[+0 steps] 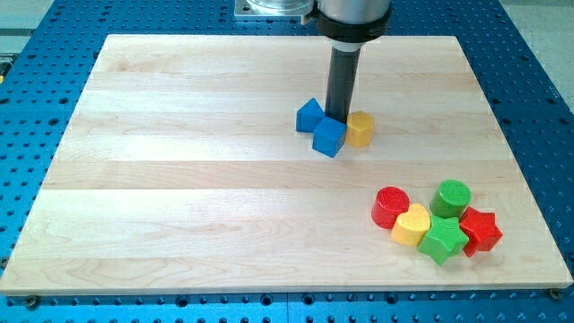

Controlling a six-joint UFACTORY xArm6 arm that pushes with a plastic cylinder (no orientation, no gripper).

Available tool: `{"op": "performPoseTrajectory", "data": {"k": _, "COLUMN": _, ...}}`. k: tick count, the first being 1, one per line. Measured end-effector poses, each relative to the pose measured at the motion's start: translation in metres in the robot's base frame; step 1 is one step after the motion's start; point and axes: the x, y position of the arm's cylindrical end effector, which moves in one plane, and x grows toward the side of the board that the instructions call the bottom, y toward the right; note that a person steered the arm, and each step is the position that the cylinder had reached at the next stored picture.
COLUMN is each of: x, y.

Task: Move the blue cube to the top left of the red circle

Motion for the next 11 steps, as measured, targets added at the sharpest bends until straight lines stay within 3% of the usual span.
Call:
{"op": "performPoseTrajectory", "data": {"k": 1, "x": -0.052, "y": -0.020}}
{"op": "performPoseTrajectory", "data": {"k": 2, "x": -0.021, "y": -0.077}}
{"op": "performPoseTrajectory", "data": {"k": 3, "x": 0.054, "y": -0.066}}
{"op": "performPoseTrajectory", "data": {"k": 4, "x": 0.038, "y": -0.067}}
{"op": "performPoseTrajectory", "data": {"k": 5, "x": -0.017, "y": -0.083}}
{"op": "performPoseTrajectory", "data": {"k": 6, "x": -0.002, "y": -0.039}}
{"op": "performPoseTrajectory", "data": {"k": 7, "x": 0.068, "y": -0.020}}
{"op": "performPoseTrajectory", "data": {"k": 8, "x": 0.087, "y": 0.003}}
{"op": "performPoseTrajectory", "data": {"k": 10, "x": 0.106, "y": -0.012}}
{"op": "performPoseTrajectory", "data": {"k": 11, "x": 0.089, "y": -0.066}}
